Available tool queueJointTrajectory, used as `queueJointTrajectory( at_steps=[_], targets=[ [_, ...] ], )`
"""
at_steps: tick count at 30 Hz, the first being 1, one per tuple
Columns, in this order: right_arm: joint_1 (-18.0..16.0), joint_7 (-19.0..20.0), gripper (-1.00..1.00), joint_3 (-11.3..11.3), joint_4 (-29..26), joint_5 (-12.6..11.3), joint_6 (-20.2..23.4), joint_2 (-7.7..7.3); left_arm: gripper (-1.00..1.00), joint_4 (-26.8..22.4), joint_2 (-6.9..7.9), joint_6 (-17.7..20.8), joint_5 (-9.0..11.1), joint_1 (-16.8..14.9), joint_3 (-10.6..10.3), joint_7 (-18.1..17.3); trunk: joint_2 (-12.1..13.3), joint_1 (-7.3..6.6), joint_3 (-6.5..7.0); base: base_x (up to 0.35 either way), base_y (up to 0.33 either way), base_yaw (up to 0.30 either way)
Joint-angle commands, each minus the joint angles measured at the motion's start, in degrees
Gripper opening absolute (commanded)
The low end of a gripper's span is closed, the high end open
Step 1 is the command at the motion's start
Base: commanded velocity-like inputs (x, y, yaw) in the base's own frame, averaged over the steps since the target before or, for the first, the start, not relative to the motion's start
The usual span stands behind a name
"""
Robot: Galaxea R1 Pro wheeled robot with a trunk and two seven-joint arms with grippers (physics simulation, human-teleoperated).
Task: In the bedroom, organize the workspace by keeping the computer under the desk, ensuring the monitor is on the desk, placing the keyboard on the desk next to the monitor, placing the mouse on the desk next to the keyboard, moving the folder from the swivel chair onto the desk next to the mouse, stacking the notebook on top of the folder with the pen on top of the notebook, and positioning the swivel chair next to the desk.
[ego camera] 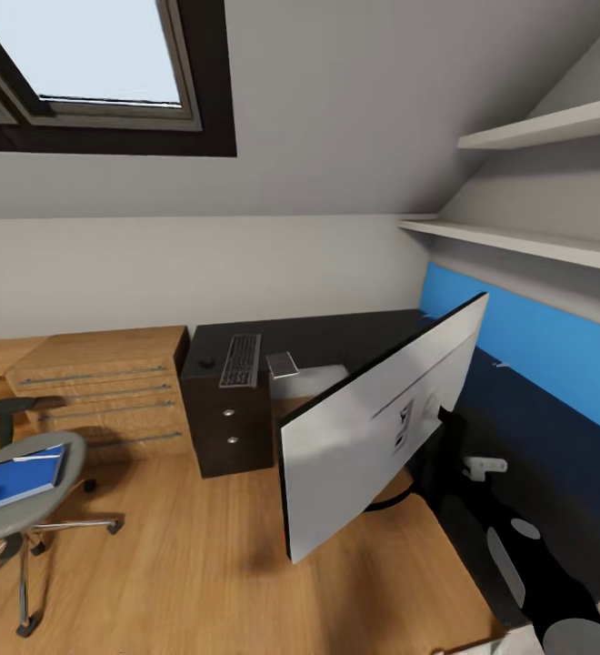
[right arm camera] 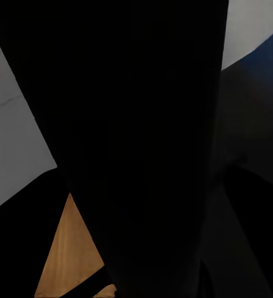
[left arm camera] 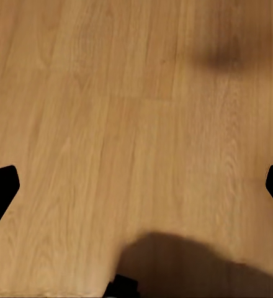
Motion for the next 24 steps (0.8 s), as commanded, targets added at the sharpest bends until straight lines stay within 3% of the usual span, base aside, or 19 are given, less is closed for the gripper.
queueJointTrajectory(
  at_steps=[1, 12, 24],
  targets=[
    [-0.1, 0.4, -1.0, -0.1, -0.1, -1.0, -0.1, -0.01, 1.0, 0.0, 0.05, -0.3, 0.6, 0.0, -0.3, 0.4, -0.1, -0.03, -0.06, -0.317, -0.158, 0.0],
    [-0.1, 0.4, -1.0, -0.1, -0.1, -1.0, -0.1, -0.05, 1.0, 0.0, 0.13, -0.3, 0.6, 0.0, -0.3, 0.4, -0.1, -0.03, -0.06, -0.265, -0.225, 0.0],
    [-0.1, 0.4, -1.0, -0.1, 0.0, -1.0, -0.1, -0.01, 1.0, 0.0, 0.13, -0.3, 0.6, 0.0, -0.3, 0.5, -0.1, -0.03, -0.06, -0.022, -0.339, 0.0]
  ],
)
